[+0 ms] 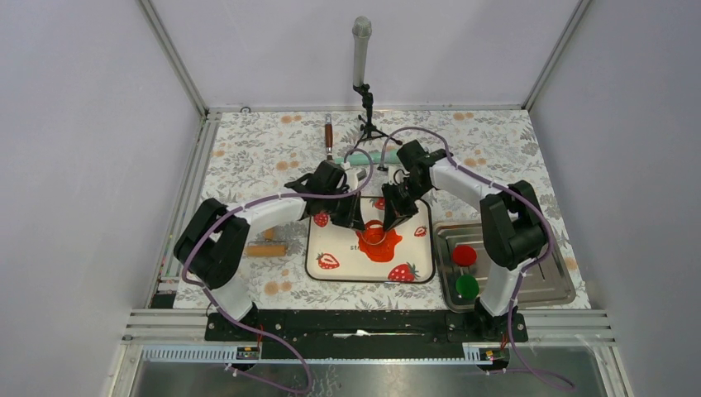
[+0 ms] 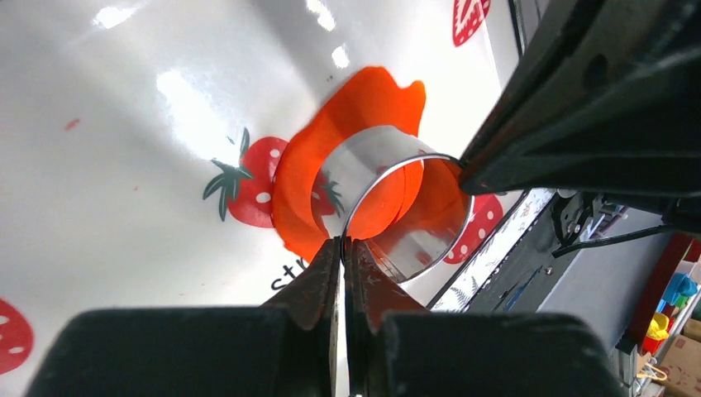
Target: Roll out the dumpling wrappers from the dough
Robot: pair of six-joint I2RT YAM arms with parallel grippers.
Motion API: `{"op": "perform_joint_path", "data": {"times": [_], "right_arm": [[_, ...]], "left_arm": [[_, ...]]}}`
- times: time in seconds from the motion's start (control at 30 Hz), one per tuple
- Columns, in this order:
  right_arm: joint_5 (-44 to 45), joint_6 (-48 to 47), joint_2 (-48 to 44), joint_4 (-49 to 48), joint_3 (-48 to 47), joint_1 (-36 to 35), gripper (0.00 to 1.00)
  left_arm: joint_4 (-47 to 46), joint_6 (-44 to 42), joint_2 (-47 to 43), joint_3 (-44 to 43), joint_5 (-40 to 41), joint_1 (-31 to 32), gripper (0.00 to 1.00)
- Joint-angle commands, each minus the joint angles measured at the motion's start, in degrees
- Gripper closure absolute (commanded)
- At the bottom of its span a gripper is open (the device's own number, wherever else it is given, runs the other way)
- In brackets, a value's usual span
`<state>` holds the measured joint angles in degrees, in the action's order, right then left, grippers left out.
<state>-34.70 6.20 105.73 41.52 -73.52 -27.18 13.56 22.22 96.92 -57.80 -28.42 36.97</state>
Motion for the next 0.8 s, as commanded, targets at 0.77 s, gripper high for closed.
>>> {"op": "perform_joint_path", "data": {"times": [0.77], "right_arm": [[3.2,-26.5,-17.8,3.8,3.8,5.9,0.58]], "left_arm": [[15.9,-13.1,-3.1,-8.9,15.3,-15.1,1.0]]}}
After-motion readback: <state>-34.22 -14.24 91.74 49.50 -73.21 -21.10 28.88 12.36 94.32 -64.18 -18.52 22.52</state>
